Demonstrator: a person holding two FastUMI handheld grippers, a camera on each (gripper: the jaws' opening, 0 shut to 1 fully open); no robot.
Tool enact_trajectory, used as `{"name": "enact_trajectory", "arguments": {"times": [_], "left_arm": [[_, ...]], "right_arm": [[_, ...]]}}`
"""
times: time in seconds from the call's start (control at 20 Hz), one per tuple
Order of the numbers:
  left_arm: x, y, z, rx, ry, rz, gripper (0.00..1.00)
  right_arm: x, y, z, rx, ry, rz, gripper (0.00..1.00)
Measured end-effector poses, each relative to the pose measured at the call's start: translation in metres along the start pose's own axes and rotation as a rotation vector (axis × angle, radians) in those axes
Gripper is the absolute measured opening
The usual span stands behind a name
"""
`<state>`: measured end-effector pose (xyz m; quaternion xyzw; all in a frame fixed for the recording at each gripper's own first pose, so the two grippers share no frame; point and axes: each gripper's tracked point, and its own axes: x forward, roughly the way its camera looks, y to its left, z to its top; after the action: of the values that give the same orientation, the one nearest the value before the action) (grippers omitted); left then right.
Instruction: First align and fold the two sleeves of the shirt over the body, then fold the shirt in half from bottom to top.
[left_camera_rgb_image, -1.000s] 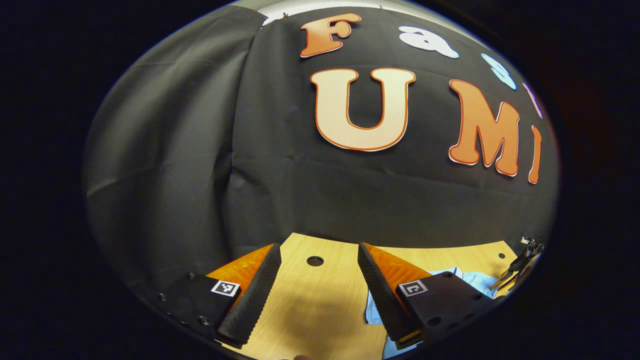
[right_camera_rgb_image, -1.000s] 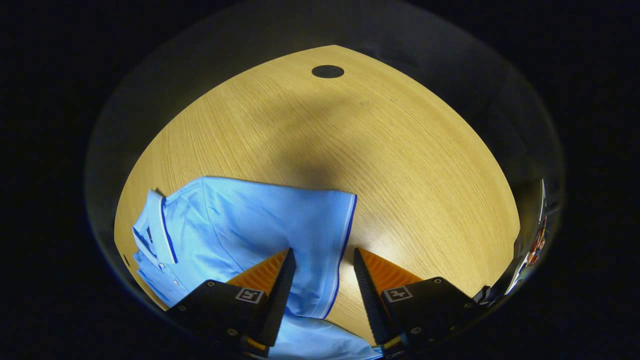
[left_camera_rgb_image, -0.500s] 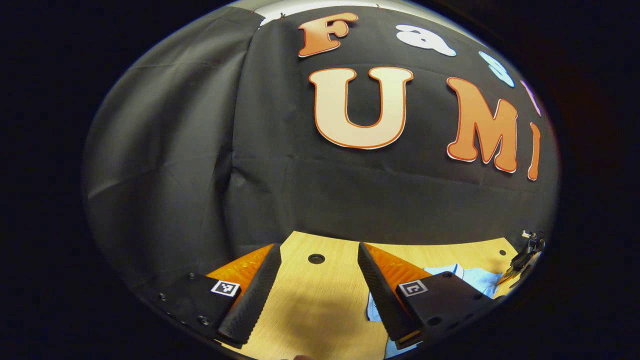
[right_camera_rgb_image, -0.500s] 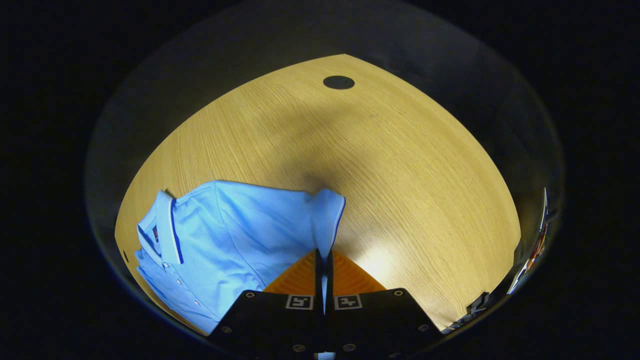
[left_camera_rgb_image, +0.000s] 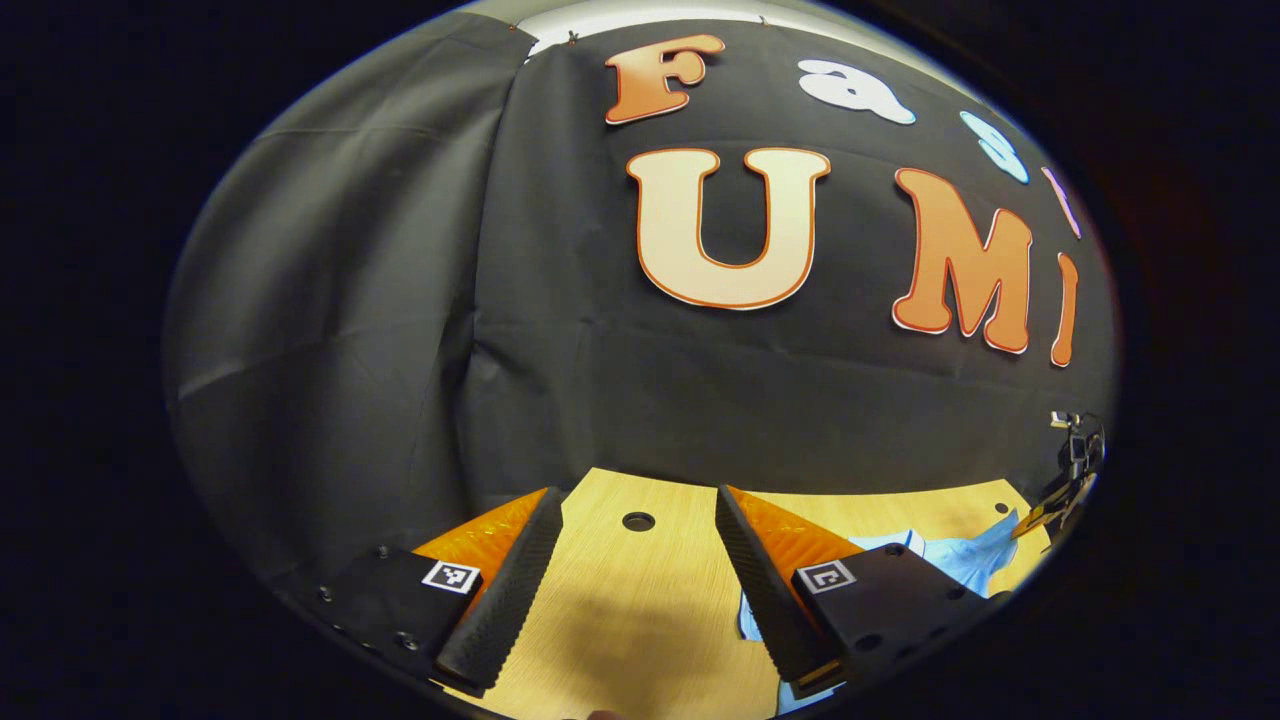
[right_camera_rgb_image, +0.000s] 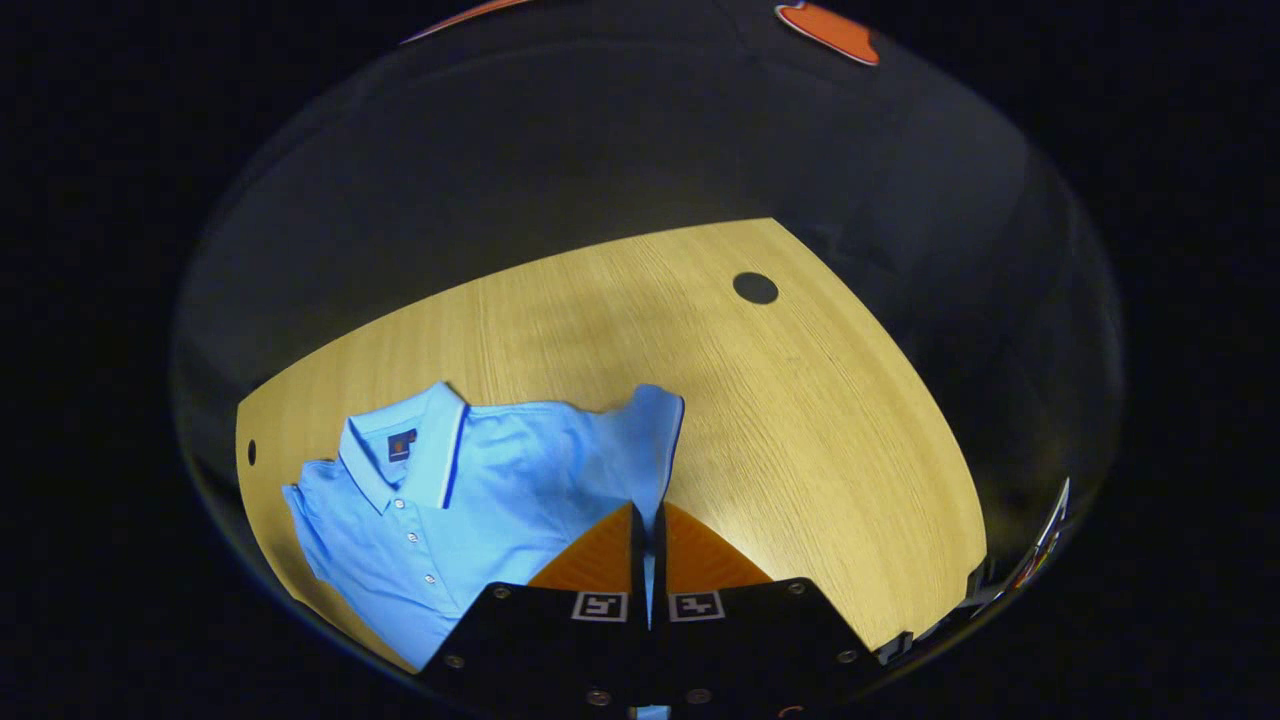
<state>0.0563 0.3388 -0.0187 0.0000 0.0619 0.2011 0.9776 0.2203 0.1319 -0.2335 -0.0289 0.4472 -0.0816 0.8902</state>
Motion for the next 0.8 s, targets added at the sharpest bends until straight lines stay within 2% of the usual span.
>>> {"name": "enact_trajectory", "arguments": {"times": [0.15, 0.25, 0.8], "left_arm": [[-0.006, 0.01, 0.002, -0.01, -0.006, 0.004, 1.0], [-0.008, 0.017, 0.002, -0.016, -0.008, 0.007, 1.0], [-0.021, 0.045, -0.014, -0.029, 0.025, 0.026, 1.0]], "right_arm": [[-0.02, 0.023, 0.005, -0.05, -0.026, 0.036, 0.01], [-0.029, 0.051, 0.002, -0.056, -0.025, 0.086, 0.01], [-0.044, 0.165, -0.05, -0.18, 0.032, 0.278, 0.02]]}}
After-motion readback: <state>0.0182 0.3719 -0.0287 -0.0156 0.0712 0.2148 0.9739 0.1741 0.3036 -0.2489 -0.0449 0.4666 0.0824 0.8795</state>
